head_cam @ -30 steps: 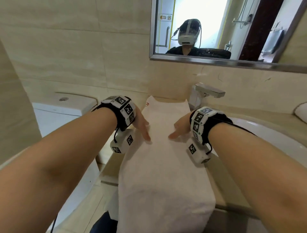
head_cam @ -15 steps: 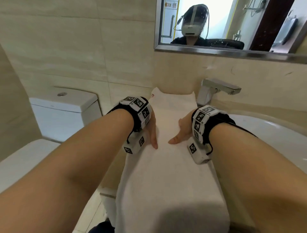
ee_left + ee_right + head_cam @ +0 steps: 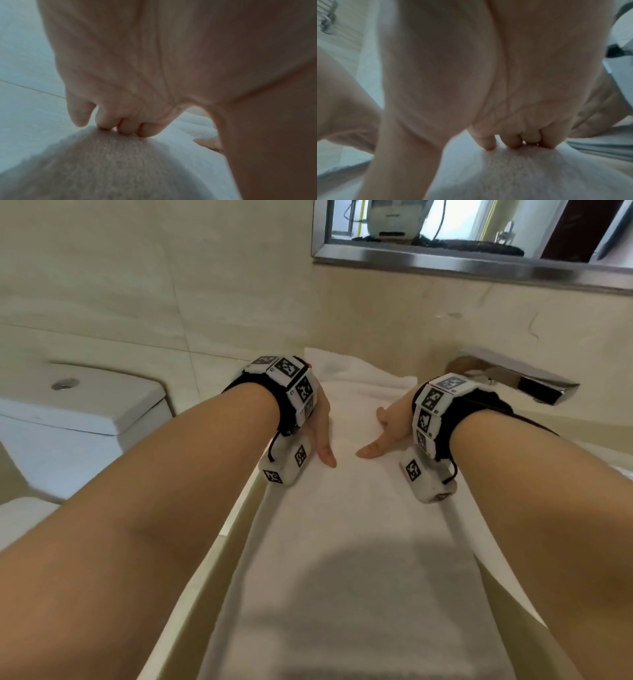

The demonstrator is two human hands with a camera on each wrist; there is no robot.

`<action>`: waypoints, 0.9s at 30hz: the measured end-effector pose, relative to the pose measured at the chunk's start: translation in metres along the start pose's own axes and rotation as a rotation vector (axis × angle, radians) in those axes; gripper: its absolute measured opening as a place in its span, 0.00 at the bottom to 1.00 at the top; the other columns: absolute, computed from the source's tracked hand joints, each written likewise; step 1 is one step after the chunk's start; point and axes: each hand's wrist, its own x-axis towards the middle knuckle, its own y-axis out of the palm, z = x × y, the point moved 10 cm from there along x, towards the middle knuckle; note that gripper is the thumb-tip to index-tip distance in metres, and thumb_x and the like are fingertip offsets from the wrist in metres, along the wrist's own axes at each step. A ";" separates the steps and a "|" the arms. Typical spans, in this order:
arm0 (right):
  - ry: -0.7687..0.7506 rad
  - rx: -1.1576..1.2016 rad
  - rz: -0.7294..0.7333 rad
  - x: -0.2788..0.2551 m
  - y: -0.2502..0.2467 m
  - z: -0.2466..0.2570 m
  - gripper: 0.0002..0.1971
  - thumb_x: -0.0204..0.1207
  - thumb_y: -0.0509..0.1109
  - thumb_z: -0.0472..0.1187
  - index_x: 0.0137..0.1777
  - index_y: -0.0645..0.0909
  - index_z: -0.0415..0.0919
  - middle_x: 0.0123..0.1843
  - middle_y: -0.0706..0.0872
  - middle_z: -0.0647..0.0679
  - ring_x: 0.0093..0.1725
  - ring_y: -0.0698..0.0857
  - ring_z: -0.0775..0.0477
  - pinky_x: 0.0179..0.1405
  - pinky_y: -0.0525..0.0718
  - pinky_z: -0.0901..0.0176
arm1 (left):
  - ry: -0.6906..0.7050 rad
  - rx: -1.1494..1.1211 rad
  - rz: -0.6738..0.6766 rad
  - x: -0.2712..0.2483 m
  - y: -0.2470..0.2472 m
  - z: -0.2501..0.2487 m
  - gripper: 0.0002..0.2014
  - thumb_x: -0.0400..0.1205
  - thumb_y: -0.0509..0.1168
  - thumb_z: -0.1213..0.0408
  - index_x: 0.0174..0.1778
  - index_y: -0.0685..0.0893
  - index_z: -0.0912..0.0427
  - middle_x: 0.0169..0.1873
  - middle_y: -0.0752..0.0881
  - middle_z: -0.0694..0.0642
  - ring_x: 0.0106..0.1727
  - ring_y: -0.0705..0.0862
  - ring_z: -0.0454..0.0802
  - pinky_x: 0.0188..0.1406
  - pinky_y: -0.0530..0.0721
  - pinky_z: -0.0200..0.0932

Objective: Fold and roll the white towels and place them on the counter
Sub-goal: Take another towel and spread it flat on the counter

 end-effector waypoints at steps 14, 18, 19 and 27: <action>0.023 0.326 -0.231 0.005 -0.030 -0.021 0.48 0.63 0.72 0.69 0.78 0.64 0.43 0.75 0.74 0.45 0.71 0.75 0.41 0.72 0.72 0.47 | -0.147 0.023 -0.460 -0.011 -0.044 0.007 0.49 0.69 0.68 0.32 0.79 0.63 0.58 0.75 0.72 0.56 0.74 0.72 0.58 0.70 0.70 0.53; 0.002 0.410 -0.275 -0.048 -0.033 -0.022 0.45 0.69 0.73 0.61 0.82 0.58 0.44 0.81 0.65 0.46 0.78 0.67 0.41 0.73 0.67 0.51 | -0.122 -0.024 -0.493 -0.059 -0.023 -0.001 0.52 0.69 0.63 0.28 0.83 0.53 0.54 0.82 0.60 0.53 0.81 0.60 0.56 0.79 0.60 0.57; -0.004 0.406 -0.251 -0.062 -0.029 -0.020 0.44 0.70 0.73 0.61 0.81 0.59 0.45 0.81 0.64 0.46 0.78 0.66 0.41 0.74 0.66 0.50 | -0.133 -0.011 -0.485 -0.071 -0.014 -0.004 0.51 0.71 0.62 0.29 0.84 0.51 0.53 0.82 0.58 0.53 0.82 0.58 0.55 0.79 0.58 0.56; -0.130 0.258 -0.150 -0.185 0.019 0.023 0.31 0.75 0.71 0.55 0.75 0.72 0.42 0.76 0.74 0.46 0.74 0.72 0.43 0.75 0.68 0.50 | -0.112 0.132 -0.341 -0.162 0.087 -0.051 0.47 0.73 0.62 0.31 0.83 0.48 0.45 0.83 0.55 0.49 0.83 0.53 0.50 0.80 0.52 0.49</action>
